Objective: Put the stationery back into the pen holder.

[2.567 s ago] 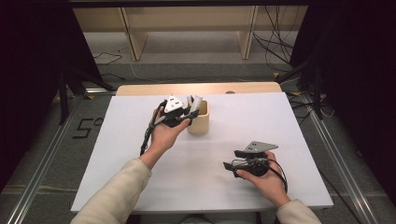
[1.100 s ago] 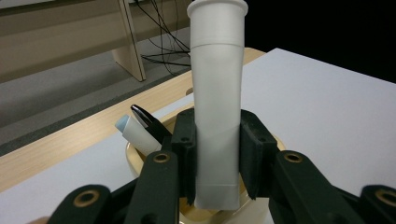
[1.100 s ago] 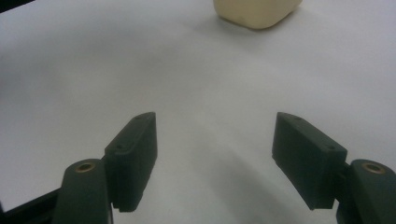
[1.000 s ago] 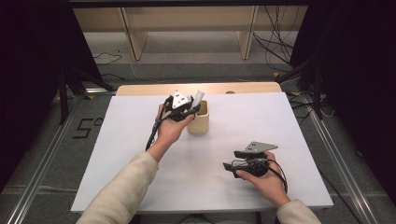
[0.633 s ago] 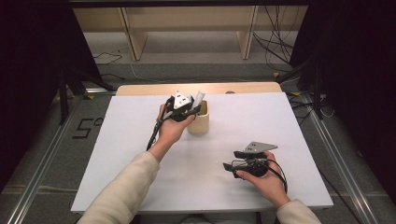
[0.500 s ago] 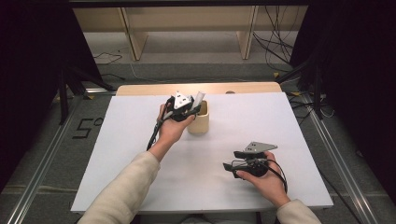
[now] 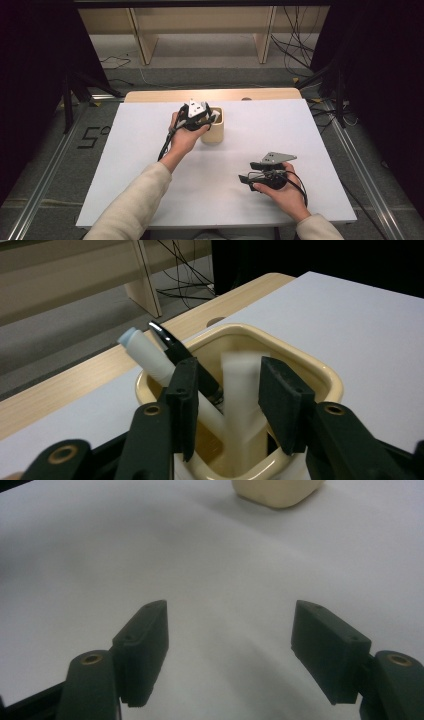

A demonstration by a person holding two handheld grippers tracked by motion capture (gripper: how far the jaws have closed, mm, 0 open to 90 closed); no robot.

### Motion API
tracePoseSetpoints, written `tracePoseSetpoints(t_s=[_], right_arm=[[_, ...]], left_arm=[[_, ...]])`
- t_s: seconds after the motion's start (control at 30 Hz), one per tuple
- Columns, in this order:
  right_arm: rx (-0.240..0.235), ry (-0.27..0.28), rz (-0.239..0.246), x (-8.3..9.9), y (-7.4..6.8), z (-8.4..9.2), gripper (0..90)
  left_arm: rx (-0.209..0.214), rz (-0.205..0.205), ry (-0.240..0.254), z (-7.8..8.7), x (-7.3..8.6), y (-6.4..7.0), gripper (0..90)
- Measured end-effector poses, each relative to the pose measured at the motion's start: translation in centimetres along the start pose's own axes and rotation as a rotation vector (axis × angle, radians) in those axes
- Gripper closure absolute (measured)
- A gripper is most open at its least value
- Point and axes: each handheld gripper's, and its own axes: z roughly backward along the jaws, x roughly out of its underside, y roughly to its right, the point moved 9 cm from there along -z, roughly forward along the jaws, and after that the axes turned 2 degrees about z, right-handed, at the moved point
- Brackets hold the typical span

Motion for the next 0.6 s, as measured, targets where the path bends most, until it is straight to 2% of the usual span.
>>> tracePoseSetpoints(t_s=[0.1,0.37,0.5,0.6], right_arm=[[-0.002,0.000,-0.002,0.0,0.0,0.0,32.1],[-0.001,0.000,-0.003,0.0,0.0,0.0,32.1],[-0.001,0.001,-0.002,0.0,0.0,0.0,32.0],[0.002,0.003,-0.003,0.0,0.0,0.0,32.0]], left_arm=[[-0.007,-0.016,0.000,0.3,-0.1,0.0,55.9],[0.007,0.002,0.008,2.0,-0.3,0.4,49.2],[0.041,0.009,0.007,3.1,-0.5,0.9,47.1],[0.048,0.004,0.001,3.9,-0.6,1.3,44.3]])
